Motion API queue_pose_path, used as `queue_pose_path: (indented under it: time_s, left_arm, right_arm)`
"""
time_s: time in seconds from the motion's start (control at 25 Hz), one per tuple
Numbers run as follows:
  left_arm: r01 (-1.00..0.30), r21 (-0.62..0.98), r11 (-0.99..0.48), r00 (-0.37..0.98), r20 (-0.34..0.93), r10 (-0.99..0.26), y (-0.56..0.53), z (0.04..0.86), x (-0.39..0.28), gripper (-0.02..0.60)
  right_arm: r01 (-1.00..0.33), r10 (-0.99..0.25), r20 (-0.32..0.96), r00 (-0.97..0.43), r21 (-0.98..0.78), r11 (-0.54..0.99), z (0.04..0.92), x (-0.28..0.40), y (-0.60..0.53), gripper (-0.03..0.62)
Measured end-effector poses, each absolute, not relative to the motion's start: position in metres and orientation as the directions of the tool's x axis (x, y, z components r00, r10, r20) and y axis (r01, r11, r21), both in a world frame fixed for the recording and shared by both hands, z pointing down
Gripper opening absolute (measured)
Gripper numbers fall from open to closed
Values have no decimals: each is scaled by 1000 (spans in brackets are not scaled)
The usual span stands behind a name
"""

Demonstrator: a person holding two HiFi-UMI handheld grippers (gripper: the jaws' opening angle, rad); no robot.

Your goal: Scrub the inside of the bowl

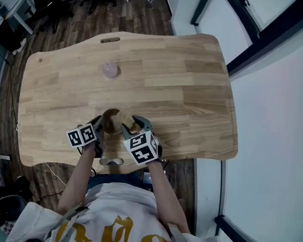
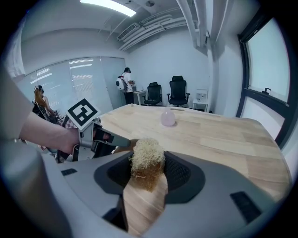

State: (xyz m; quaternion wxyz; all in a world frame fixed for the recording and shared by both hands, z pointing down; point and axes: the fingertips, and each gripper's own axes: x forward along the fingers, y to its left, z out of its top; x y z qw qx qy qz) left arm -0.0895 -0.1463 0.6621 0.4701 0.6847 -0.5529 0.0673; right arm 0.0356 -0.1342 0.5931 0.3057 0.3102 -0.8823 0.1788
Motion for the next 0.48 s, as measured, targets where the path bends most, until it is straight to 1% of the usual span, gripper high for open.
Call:
queue_pose_path:
  time_s: [0.04, 0.28, 0.4, 0.48]
  left_arm:
    - [-821, 568, 55, 373, 607, -702, -147, 661, -92, 59]
    - [-840, 541, 34, 324, 551, -769, -152, 643, -112, 164]
    - [-870, 493, -12, 306, 520, -797, -146, 623, -126, 166]
    - [-879, 471, -78, 326, 472, -819, -144, 601, -129, 166]
  right_arm:
    - [-664, -447, 647, -618, -124, 737, 593, 35, -134, 184]
    - [-729, -534, 614, -582, -103, 677, 584, 34, -135, 184]
    - [-769, -581, 604, -545, -83, 634, 574, 35, -128, 184]
    - [-804, -629, 585, -512, -68, 591, 561, 39, -123, 184]
